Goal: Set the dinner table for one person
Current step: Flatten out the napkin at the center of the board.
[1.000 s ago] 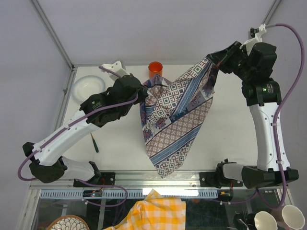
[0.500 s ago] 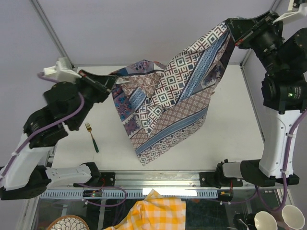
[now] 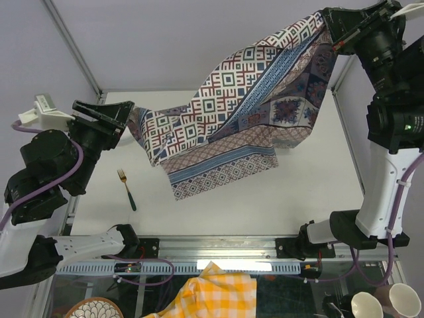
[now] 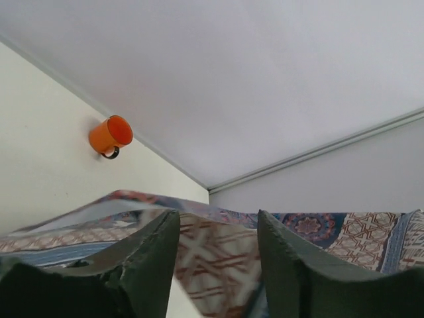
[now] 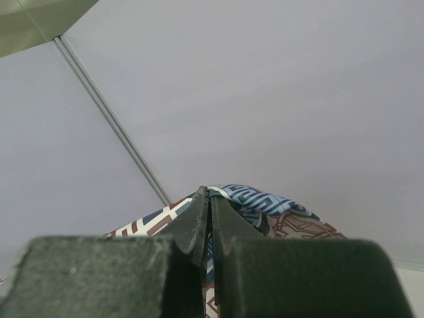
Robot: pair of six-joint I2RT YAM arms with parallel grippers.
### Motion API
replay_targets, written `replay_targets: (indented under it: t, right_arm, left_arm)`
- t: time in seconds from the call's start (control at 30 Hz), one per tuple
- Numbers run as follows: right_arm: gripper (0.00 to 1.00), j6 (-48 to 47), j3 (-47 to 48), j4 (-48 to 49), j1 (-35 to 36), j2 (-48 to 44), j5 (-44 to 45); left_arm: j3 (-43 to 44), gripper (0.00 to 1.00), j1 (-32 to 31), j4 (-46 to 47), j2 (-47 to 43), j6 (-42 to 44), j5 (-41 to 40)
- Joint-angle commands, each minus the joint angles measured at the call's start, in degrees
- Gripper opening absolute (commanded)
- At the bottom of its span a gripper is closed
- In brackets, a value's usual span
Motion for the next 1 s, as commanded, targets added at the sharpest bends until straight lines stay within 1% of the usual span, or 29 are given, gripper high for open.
replay_targets:
  t: [0.0,0.07,0.13,0.23,0.53,0.6,0.67,0.77,0.87,0.97]
  right_arm:
    - [0.0,-0.1,1.8,3.1,-0.6,0.1,0.4]
    - [0.0,-0.1,2.0,3.0,-0.6,0.4,0.2]
    - [0.0,0.1,2.1,2.9,-0.6,0.6,0.1]
    - [0.0,0.4,2.0,2.9,-0.6,1.0,-0.2]
    - [0.0,2.0,3.7,3.0,-0.6,3.0,-2.4]
    - [0.0,2.6,4.3,3.1,-0.6,3.6,-3.2]
    - [0.0,3.2,4.8,3.3,-0.6,4.2,-4.2]
    - [0.0,4.0,5.2,3.4,-0.6,4.9,-5.6]
    - [0.0,4.6,5.5,3.7,-0.6,5.3,-6.5]
    - [0.0,5.1,5.9,3.9,-0.6,5.5,-6.9]
  left_arm:
    - [1.0,0.56,0.6,-10.7,0.8,-14.7,-13.7]
    - [0.5,0.63,0.6,-9.9,0.1,-14.9,-13.6]
    - [-0.1,0.67,0.6,-8.4,-0.6,-14.0,-13.4]
    - [-0.9,0.7,0.6,-6.6,-1.5,-12.9,-12.5]
    - [-0.5,0.7,0.6,-6.5,-0.6,-13.7,-8.6]
    - [-1.9,0.72,0.6,-6.0,-0.3,-13.8,-7.3]
    - [-4.3,0.77,0.6,-4.3,-0.2,-13.5,-5.6]
    - [-8.4,0.89,0.6,1.7,0.5,-9.9,-1.2]
    - [-11.4,0.98,0.6,7.5,2.9,-3.1,4.9]
    - [-14.6,0.99,0.6,14.2,6.6,8.4,14.1]
